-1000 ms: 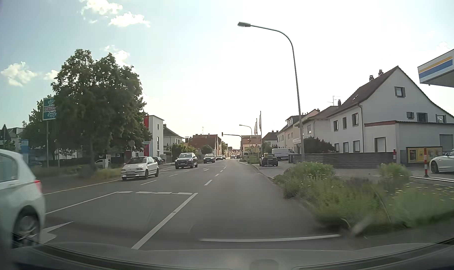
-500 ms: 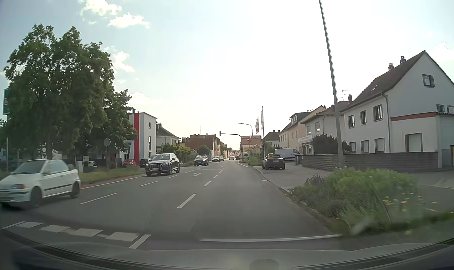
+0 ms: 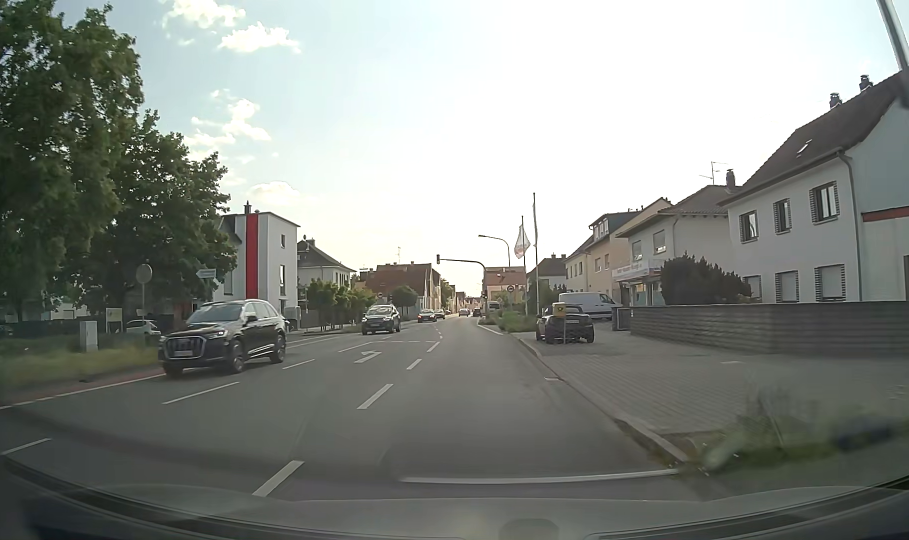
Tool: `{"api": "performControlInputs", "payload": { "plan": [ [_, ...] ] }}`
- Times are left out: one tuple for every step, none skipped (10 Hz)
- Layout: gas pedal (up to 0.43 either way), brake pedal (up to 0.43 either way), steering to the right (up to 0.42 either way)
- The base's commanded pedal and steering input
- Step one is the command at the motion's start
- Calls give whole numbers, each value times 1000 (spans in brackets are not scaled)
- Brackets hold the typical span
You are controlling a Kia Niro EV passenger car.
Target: Follow the waypoints while adhering to traffic rules and regulations
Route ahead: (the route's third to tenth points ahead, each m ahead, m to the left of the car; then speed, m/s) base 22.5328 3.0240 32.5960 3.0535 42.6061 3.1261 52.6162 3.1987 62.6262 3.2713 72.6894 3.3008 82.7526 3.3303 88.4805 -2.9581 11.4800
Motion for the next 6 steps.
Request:
{"api": "performControlInputs", "payload": {
  "plan": [
    [0, 30, -11],
    [0, 30, -11],
    [0, 30, -11],
    [0, 30, -10],
    [0, 30, -10],
    [0, 30, -10]
  ]
}}
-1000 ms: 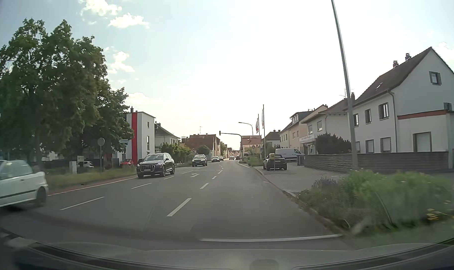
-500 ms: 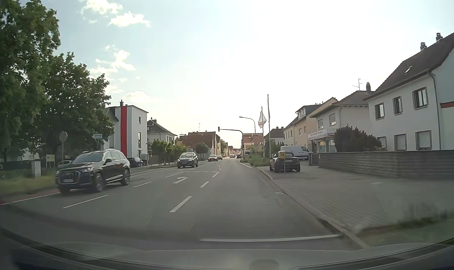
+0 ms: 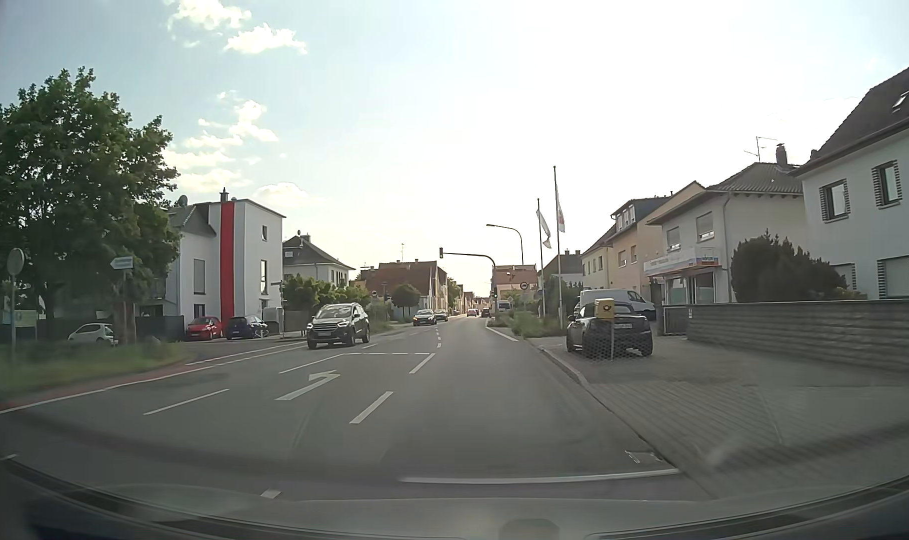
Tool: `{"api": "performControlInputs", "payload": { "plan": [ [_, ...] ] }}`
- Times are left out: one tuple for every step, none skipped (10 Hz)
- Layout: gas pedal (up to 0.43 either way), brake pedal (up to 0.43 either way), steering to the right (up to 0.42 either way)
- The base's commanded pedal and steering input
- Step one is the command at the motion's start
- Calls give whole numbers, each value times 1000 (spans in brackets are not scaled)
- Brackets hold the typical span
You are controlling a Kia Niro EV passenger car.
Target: Follow the waypoints while adhering to traffic rules and regulations
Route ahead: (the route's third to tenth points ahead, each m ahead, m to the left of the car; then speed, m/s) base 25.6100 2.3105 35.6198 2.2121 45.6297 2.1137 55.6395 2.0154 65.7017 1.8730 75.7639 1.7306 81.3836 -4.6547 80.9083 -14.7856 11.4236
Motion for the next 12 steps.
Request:
{"api": "performControlInputs", "payload": {
  "plan": [
    [0, 30, -10],
    [0, 30, -10],
    [0, 30, -10],
    [0, 30, -10],
    [0, 30, -10],
    [0, 30, -10],
    [0, 30, -10],
    [0, 30, -10],
    [0, 30, -10],
    [0, 30, -10],
    [0, 30, -9],
    [0, 30, -9]
  ]
}}
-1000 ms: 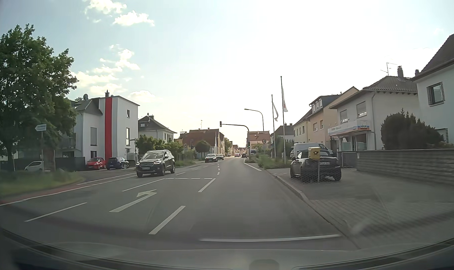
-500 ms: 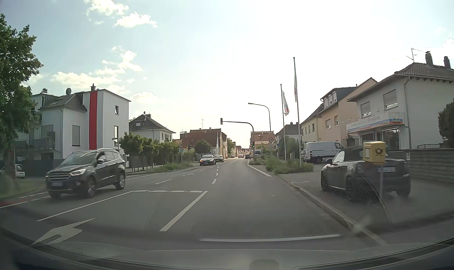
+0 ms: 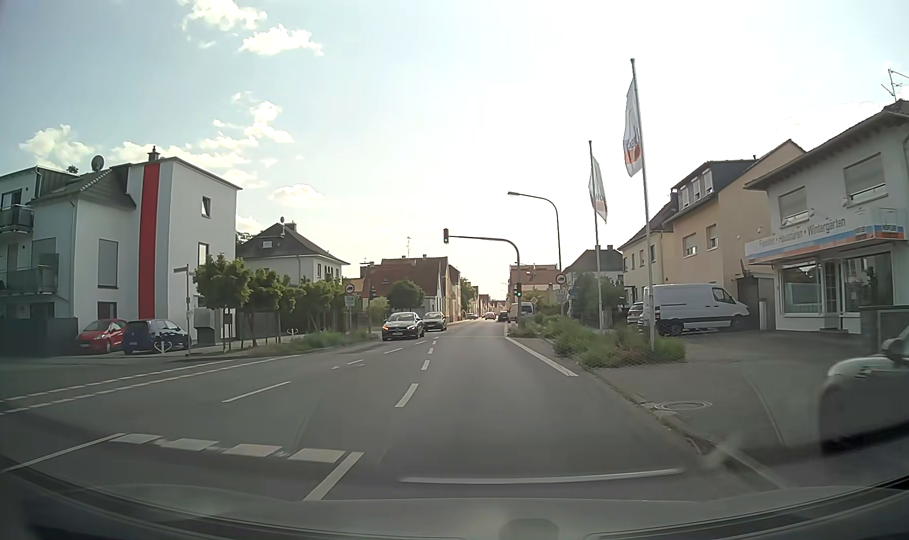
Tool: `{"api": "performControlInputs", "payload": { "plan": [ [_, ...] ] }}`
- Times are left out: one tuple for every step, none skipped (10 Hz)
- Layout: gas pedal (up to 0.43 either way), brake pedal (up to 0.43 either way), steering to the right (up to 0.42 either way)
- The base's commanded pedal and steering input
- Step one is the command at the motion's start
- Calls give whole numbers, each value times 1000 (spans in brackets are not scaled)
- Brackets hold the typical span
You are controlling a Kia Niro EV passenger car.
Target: Follow the waypoints while adhering to traffic rules and regulations
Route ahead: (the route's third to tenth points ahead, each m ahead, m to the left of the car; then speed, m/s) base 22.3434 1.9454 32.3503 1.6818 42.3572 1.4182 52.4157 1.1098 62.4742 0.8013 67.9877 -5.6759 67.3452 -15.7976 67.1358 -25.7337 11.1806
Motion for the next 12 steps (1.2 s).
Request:
{"api": "performControlInputs", "payload": {
  "plan": [
    [0, 30, -9],
    [0, 30, -8],
    [0, 30, -7],
    [0, 30, -5],
    [0, 30, -3],
    [0, 30, -3],
    [0, 30, -3],
    [0, 30, -2],
    [0, 30, -2],
    [0, 30, -1],
    [0, 30, -1],
    [0, 30, -1]
  ]
}}
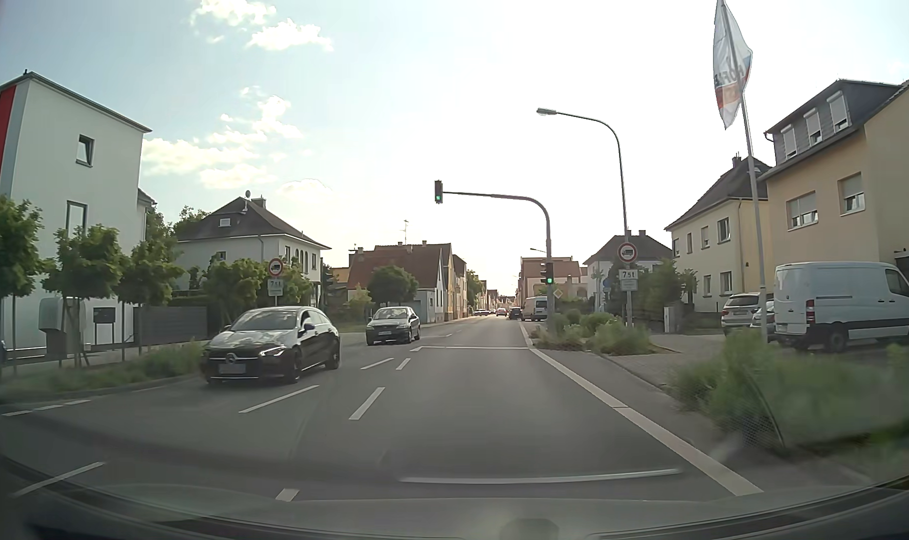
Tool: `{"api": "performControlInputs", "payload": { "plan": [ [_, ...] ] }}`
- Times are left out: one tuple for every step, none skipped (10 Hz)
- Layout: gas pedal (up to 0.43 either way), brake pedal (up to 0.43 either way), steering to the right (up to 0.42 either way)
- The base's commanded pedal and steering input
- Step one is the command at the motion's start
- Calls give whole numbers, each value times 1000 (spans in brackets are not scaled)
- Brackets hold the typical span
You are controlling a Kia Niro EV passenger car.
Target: Follow the waypoints while adhering to traffic rules and regulations
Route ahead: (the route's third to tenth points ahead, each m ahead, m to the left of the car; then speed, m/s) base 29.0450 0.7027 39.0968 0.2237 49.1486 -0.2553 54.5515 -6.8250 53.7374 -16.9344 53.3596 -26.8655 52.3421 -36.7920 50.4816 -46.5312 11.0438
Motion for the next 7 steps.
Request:
{"api": "performControlInputs", "payload": {
  "plan": [
    [0, 37, -1],
    [0, 30, 0],
    [0, 30, 1],
    [0, 30, 1],
    [0, 37, 3],
    [0, 49, 3],
    [0, 55, 3]
  ]
}}
